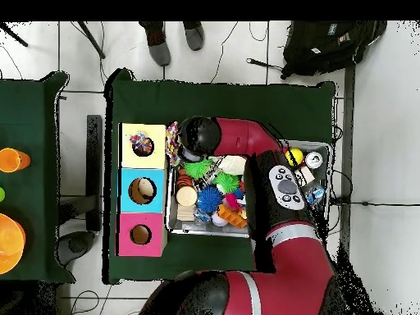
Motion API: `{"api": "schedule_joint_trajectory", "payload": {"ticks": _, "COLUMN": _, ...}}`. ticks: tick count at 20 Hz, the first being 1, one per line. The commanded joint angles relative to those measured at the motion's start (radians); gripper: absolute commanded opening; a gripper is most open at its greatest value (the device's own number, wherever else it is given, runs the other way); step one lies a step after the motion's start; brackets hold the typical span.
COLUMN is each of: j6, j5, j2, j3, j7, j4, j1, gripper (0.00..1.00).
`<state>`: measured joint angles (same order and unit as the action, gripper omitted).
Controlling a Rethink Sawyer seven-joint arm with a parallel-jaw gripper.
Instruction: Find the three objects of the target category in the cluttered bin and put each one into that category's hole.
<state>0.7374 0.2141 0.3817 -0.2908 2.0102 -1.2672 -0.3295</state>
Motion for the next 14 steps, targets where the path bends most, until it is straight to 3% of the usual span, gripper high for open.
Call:
{"api": "schedule_joint_trajectory", "payload": {"ticks": 1, "j6": 0.030, "j5": -0.014, "j2": -0.068, "j3": -0.080, "j7": -0.050, "j4": 0.035, "j1": 0.004, "gripper": 1.00}}
{"api": "schedule_joint_trajectory", "payload": {"ticks": 12, "j6": -0.046, "j5": 0.019, "j2": -0.086, "j3": -0.075, "j7": -0.051, "j4": 0.000, "j1": 0.012, "gripper": 1.00}}
{"api": "schedule_joint_trajectory", "payload": {"ticks": 13, "j6": -0.076, "j5": 0.017, "j2": -0.082, "j3": -0.076, "j7": -0.038, "j4": -0.013, "j1": 0.007, "gripper": 0.00}}
{"api": "schedule_joint_trajectory", "payload": {"ticks": 14, "j6": -0.078, "j5": 0.006, "j2": -0.083, "j3": -0.079, "j7": -0.023, "j4": -0.017, "j1": 0.003, "gripper": 0.00}}
